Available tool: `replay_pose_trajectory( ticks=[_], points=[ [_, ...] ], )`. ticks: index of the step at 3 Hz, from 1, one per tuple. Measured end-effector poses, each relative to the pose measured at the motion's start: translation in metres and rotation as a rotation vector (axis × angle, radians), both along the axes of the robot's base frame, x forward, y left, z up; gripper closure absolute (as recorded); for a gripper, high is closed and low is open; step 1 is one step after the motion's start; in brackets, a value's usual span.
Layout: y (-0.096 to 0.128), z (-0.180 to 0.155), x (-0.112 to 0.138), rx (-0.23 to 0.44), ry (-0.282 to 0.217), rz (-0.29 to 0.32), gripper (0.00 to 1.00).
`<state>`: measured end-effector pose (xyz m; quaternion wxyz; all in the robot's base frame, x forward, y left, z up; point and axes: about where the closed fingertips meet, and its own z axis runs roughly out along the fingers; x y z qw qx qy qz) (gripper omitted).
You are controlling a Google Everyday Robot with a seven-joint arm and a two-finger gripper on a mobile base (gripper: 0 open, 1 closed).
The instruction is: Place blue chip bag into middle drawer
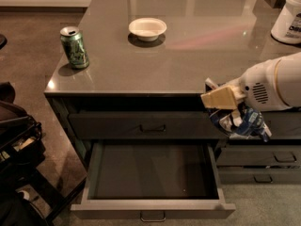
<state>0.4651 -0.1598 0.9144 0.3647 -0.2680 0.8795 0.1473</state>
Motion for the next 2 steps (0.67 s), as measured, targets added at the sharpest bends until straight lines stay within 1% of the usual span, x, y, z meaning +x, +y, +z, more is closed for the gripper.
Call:
replay_pose_trajectory(
  ticks=[1,2],
  points=[
    [0.013,-0.024,-0.012,0.079,-0.011,-0.03,1.0],
    [0.029,-0.111,-0.022,0.173,0.046,-0.071,1.0]
  ],
)
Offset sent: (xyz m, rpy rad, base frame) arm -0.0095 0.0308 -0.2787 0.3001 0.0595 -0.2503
